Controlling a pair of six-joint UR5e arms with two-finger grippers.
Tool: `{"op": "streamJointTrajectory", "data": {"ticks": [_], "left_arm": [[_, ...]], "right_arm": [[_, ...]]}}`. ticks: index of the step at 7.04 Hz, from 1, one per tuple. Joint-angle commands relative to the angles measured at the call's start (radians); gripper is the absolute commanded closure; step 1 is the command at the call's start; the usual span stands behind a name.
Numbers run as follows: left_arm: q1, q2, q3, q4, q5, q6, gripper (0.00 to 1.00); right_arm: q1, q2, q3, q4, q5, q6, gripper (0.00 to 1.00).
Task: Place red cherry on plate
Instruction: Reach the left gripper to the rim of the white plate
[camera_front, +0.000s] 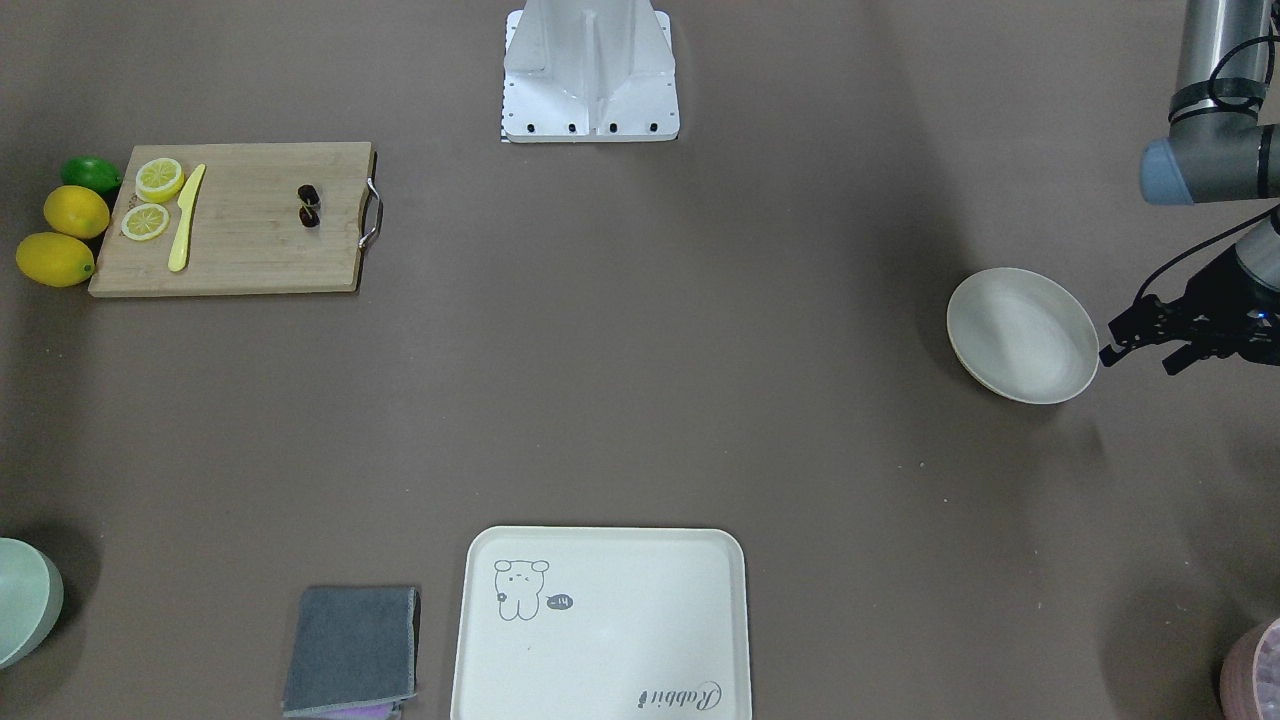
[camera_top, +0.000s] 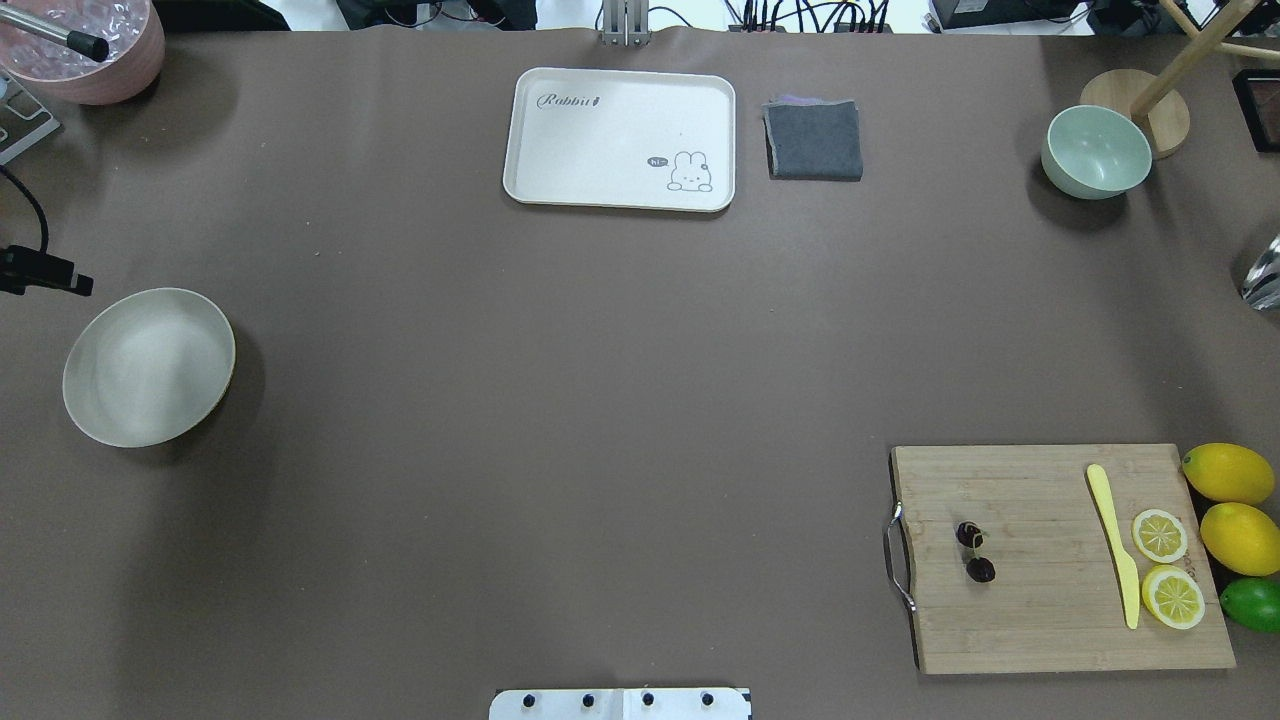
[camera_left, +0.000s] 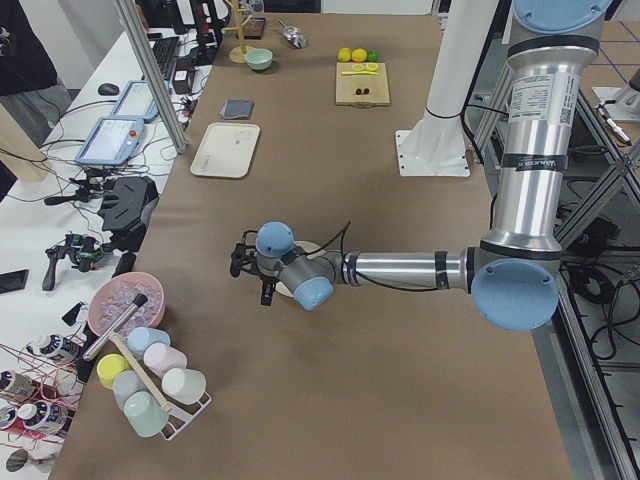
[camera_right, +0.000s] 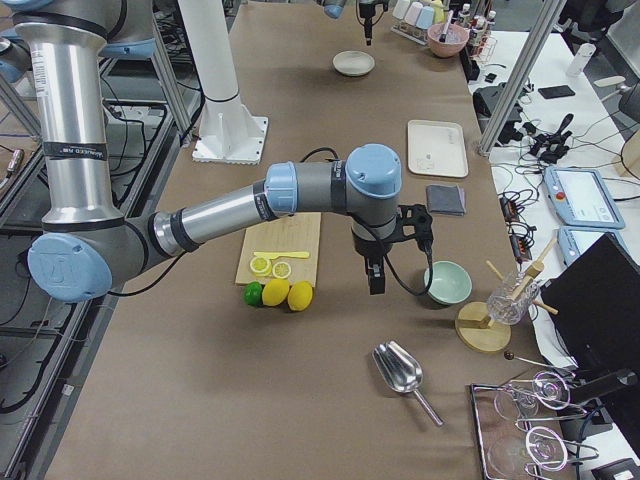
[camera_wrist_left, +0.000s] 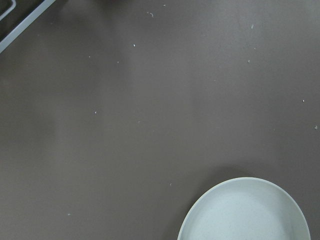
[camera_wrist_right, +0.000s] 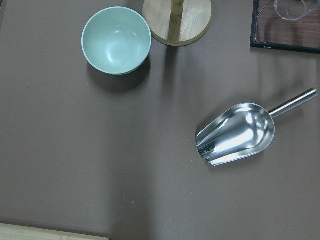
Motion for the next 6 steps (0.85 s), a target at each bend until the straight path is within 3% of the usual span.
{"op": "streamJointTrajectory", "data": {"ticks": [1, 6], "left_arm": [[0.031, 0.062, 0.006, -0.113, 0.006, -0.037, 0.04], [0.097, 0.102, 0.015, -0.208, 0.044, -0.094, 0.08]], "right_arm": [[0.0, 0.0, 0.002, 0.0, 0.003, 0.0, 0.0], [0.005, -0.003, 0.007, 0.0, 0.003, -0.001, 0.0]]}}
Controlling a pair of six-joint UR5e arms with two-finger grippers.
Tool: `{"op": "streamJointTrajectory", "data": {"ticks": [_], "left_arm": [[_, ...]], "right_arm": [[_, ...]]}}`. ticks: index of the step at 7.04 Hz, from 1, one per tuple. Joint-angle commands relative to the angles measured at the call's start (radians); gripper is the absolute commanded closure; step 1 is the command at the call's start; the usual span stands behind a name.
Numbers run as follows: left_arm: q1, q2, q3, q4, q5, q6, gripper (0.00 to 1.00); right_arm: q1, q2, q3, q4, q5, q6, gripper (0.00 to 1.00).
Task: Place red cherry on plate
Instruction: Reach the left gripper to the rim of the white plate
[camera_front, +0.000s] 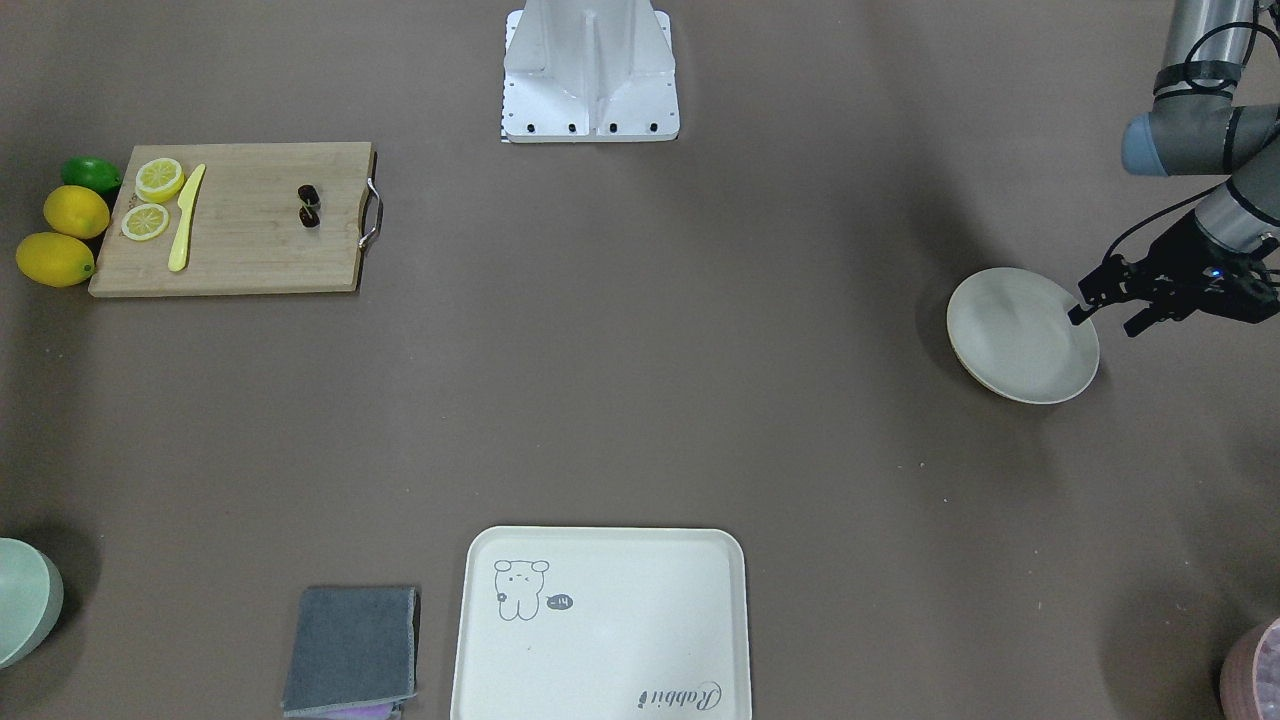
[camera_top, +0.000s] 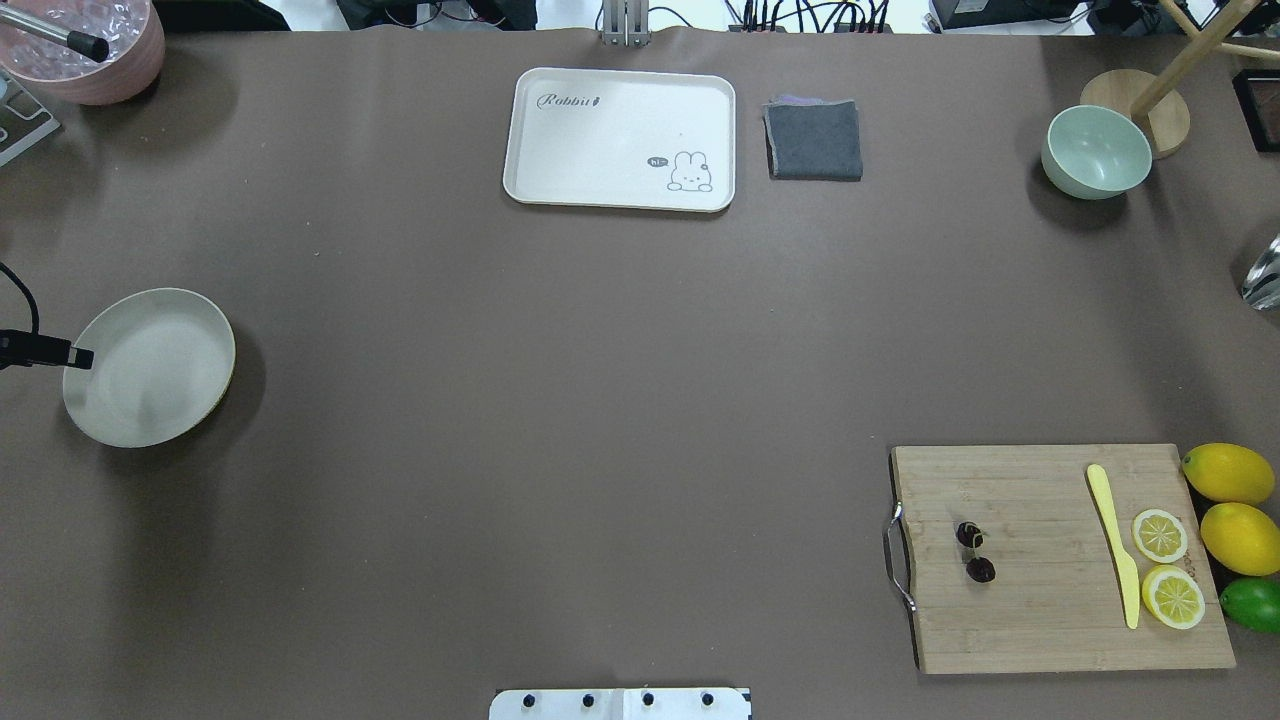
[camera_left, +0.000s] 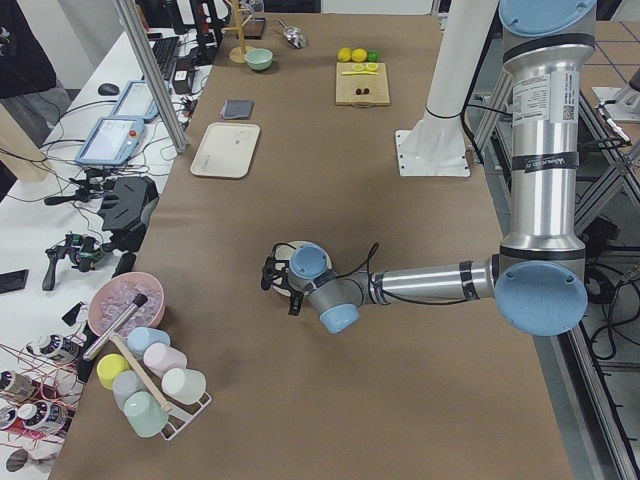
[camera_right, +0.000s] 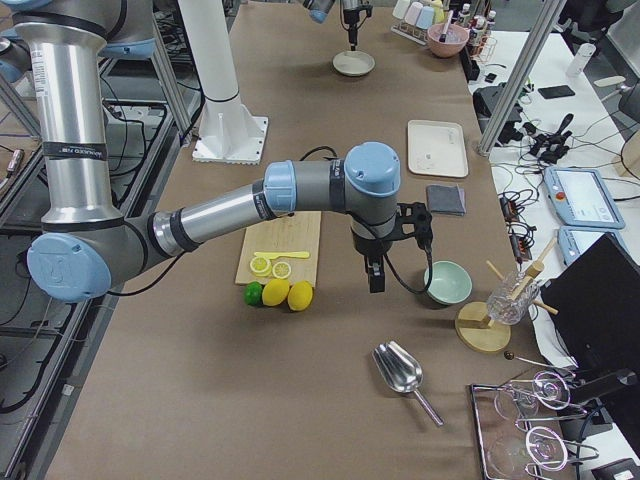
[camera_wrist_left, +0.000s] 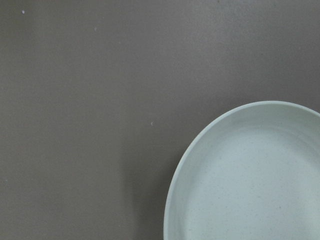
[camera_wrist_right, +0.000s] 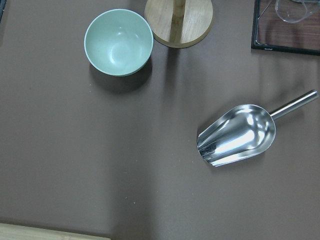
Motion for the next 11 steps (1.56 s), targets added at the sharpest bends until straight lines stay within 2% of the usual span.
{"op": "streamJointTrajectory", "data": {"ticks": [1, 2, 4, 6, 7, 9, 10, 11], "left_arm": [[0.012, 0.0, 0.007, -0.007, 0.016, -0.005, 0.11], [0.012, 0.002, 0.007, -0.01, 0.016, -0.003, 0.21], [0.018, 0.006, 0.047, -0.087, 0.018, 0.0, 0.34], [0.032, 0.006, 0.047, -0.092, 0.024, 0.001, 0.82], [0.056, 0.008, 0.049, -0.114, 0.059, 0.0, 1.0], [0.06, 0.015, 0.02, -0.119, 0.055, 0.003, 1.0], [0.046, 0.014, -0.034, -0.08, -0.048, -0.008, 1.0], [-0.041, -0.004, -0.112, 0.045, -0.174, -0.011, 1.0]], "right_arm": [[0.002, -0.001, 0.0, 0.0, 0.0, 0.0, 0.0], [0.003, 0.001, 0.0, 0.0, 0.002, 0.0, 0.0], [0.006, -0.001, 0.002, 0.0, 0.002, 0.0, 0.0], [0.013, -0.007, 0.008, 0.0, 0.002, 0.0, 0.0], [0.015, -0.008, 0.008, 0.0, 0.002, 0.0, 0.0], [0.015, -0.008, 0.006, 0.0, 0.002, 0.0, 0.0], [0.018, -0.01, 0.008, 0.0, 0.002, 0.0, 0.0], [0.024, -0.013, 0.009, 0.0, 0.002, -0.002, 0.0]]}}
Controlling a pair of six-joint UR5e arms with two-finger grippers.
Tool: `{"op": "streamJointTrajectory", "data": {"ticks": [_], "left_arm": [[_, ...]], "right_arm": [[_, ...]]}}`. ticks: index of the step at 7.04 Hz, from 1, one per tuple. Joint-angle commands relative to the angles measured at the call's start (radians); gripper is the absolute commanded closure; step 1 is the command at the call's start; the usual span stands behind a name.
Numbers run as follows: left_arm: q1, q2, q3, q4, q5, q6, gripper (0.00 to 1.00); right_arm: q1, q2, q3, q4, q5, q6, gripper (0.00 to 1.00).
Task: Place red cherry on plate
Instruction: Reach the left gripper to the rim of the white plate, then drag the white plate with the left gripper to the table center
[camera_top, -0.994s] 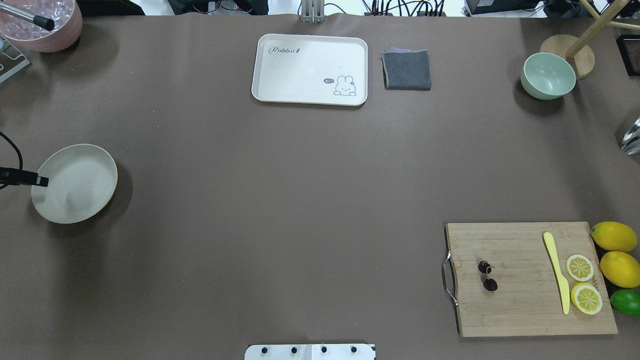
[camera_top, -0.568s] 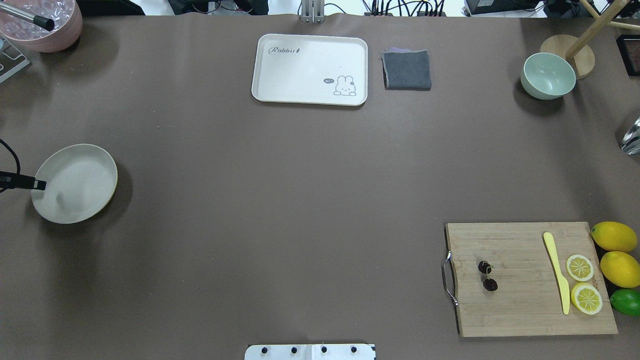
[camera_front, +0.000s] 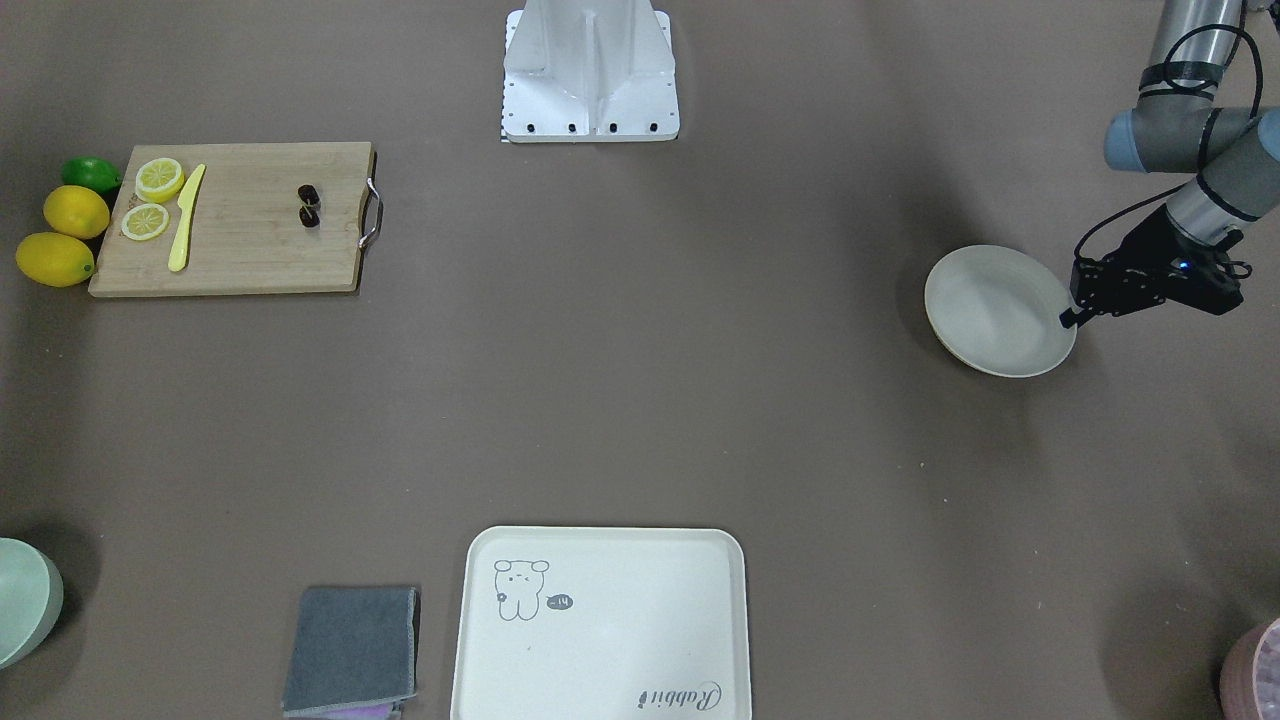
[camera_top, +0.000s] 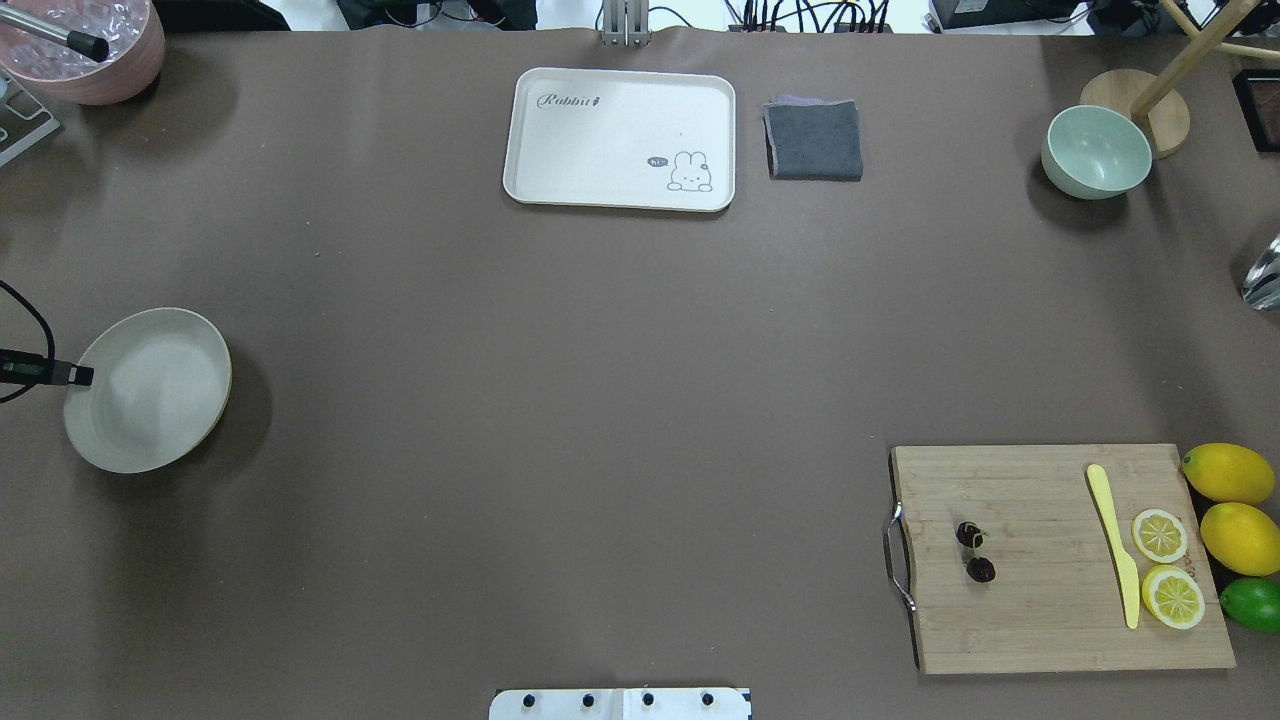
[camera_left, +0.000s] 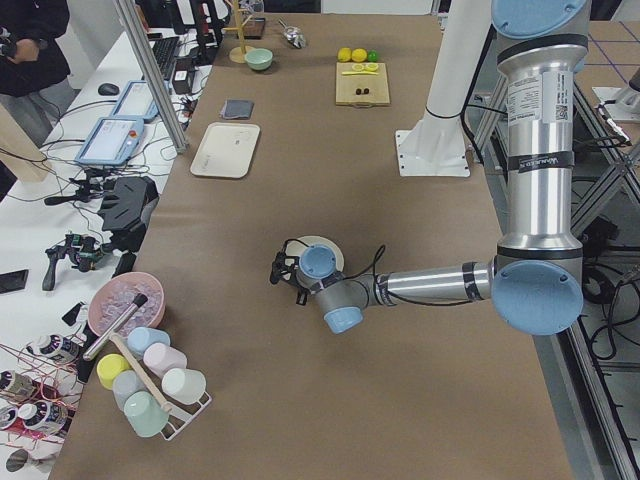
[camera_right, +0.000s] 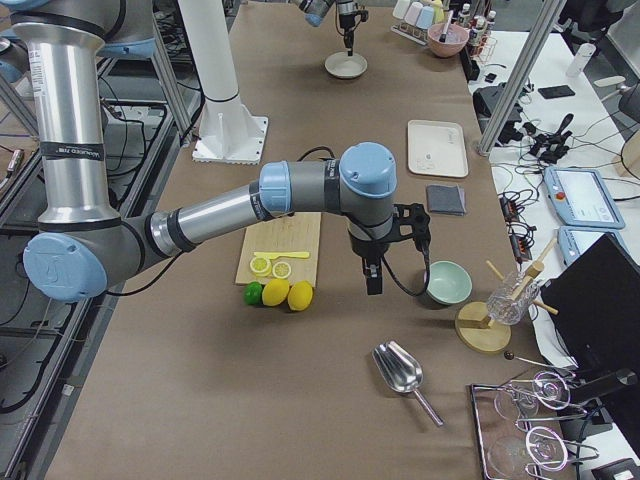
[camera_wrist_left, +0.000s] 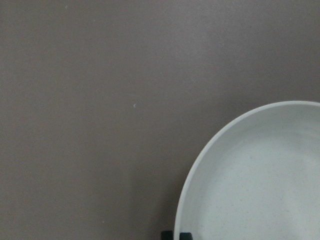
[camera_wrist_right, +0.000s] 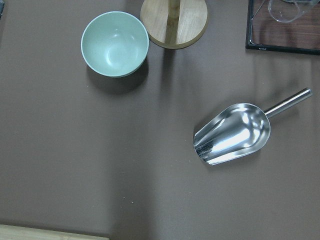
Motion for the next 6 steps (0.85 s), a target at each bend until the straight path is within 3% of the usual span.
{"op": "streamJointTrajectory", "data": {"ticks": [1, 2, 3, 4, 6], "left_arm": [[-0.113, -0.045, -0.228, 0.34, -0.174, -0.004, 1.0], [-0.115, -0.112, -0.368, 0.599, -0.164, -0.003, 1.0], [-0.114, -0.241, -0.415, 0.797, -0.158, -0.004, 1.0], [-0.106, -0.362, -0.415, 0.93, -0.141, -0.022, 1.0], [0.042, -0.562, -0.412, 1.087, 0.041, -0.172, 1.0]], "right_arm": [[0.007, -0.006, 0.006, 0.0, 0.0, 0.0, 0.0], [0.007, -0.012, 0.012, 0.0, 0.003, 0.0, 0.0], [0.007, -0.023, 0.029, 0.0, 0.003, 0.0, 0.0], [0.007, -0.032, 0.037, 0.0, 0.003, 0.0, 0.0], [0.007, -0.059, 0.057, 0.0, 0.003, 0.002, 0.0]]}}
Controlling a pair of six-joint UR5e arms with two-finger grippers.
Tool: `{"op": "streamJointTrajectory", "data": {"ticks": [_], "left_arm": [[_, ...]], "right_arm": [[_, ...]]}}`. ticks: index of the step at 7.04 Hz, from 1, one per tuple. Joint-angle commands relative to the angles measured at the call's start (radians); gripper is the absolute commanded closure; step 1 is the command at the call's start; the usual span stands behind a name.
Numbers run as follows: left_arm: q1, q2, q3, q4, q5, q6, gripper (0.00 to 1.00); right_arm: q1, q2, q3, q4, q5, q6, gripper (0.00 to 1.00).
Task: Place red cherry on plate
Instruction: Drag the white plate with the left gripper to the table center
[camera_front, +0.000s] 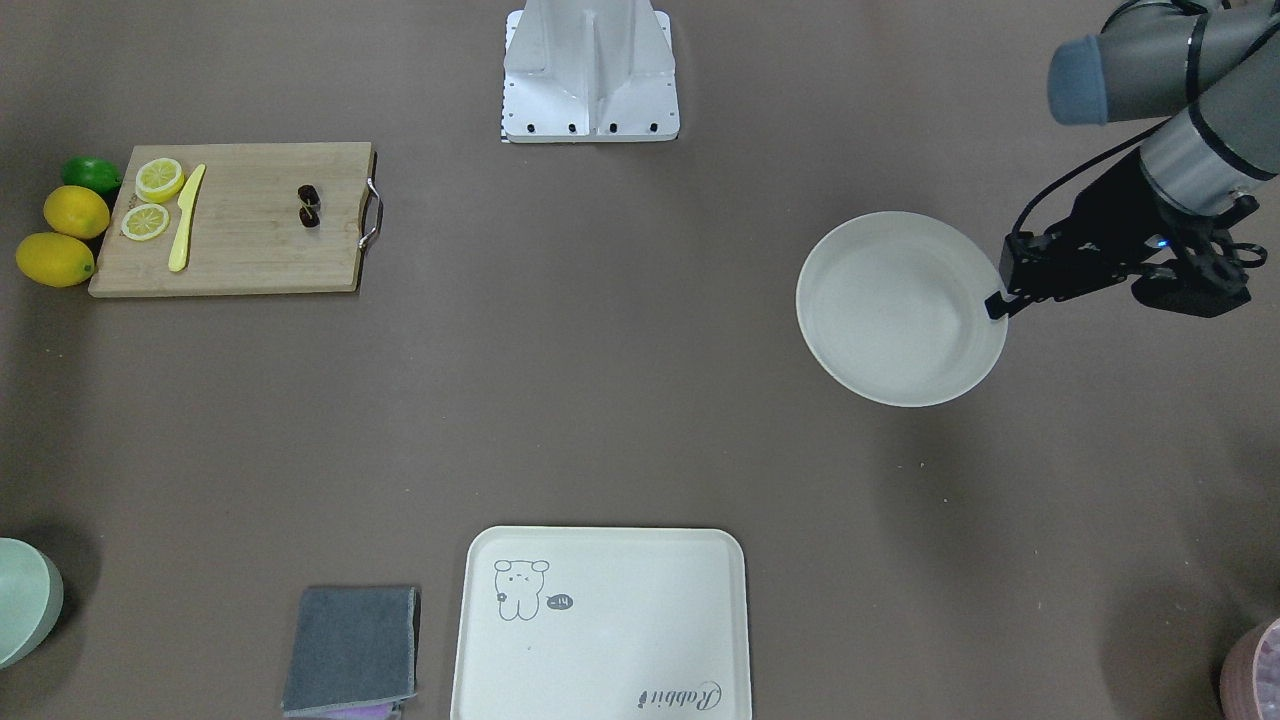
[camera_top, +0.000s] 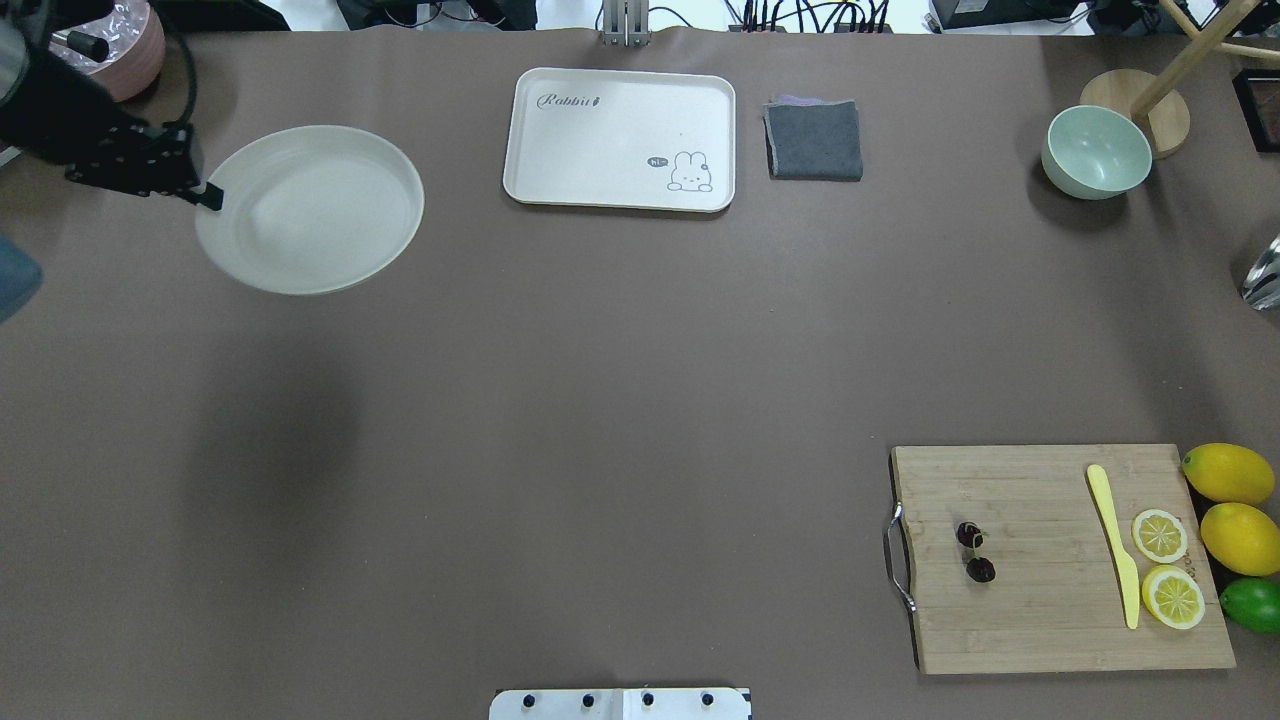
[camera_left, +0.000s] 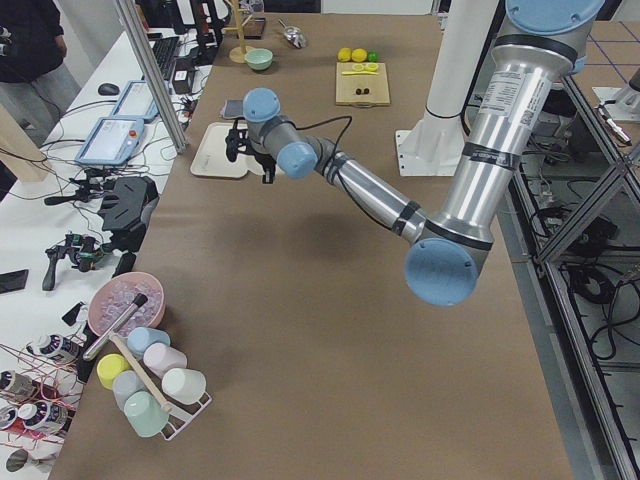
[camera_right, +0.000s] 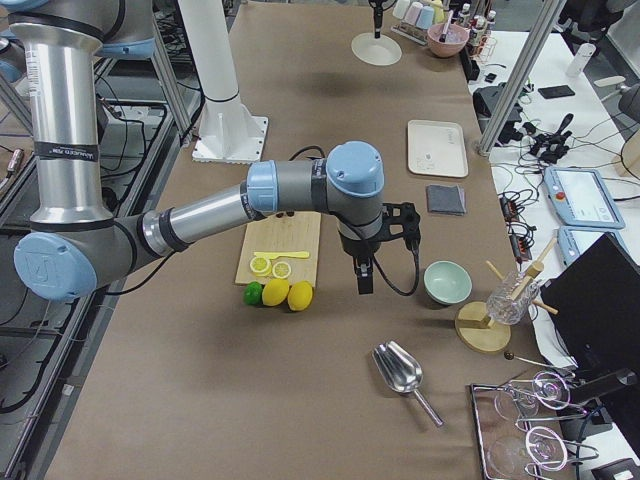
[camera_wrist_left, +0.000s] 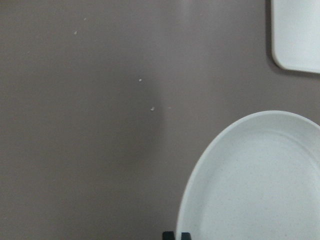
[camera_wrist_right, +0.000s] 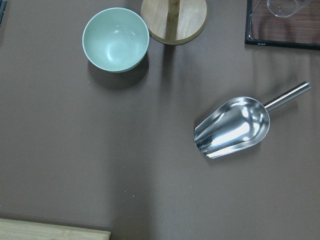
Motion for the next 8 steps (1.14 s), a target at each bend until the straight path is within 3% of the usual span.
{"op": "streamJointTrajectory", "data": {"ticks": [1, 3, 5, 8], "left_arm": [[0.2, -0.156, 0.009, 0.092, 0.2, -0.161, 1.0], [0.33, -0.216, 0.067, 0.086, 0.327, -0.223, 1.0], [0.362, -0.239, 0.144, 0.033, 0.359, -0.247, 1.0], [0.469, -0.229, 0.24, -0.225, 0.424, -0.393, 1.0]], "right_arm": [[0.003, -0.024, 0.012, 0.002, -0.003, -0.004, 0.0], [0.006, -0.024, 0.018, 0.004, -0.002, -0.007, 0.0], [0.006, -0.069, 0.073, 0.002, 0.002, -0.003, 0.0], [0.006, -0.078, 0.086, 0.004, 0.0, -0.001, 0.0]]}}
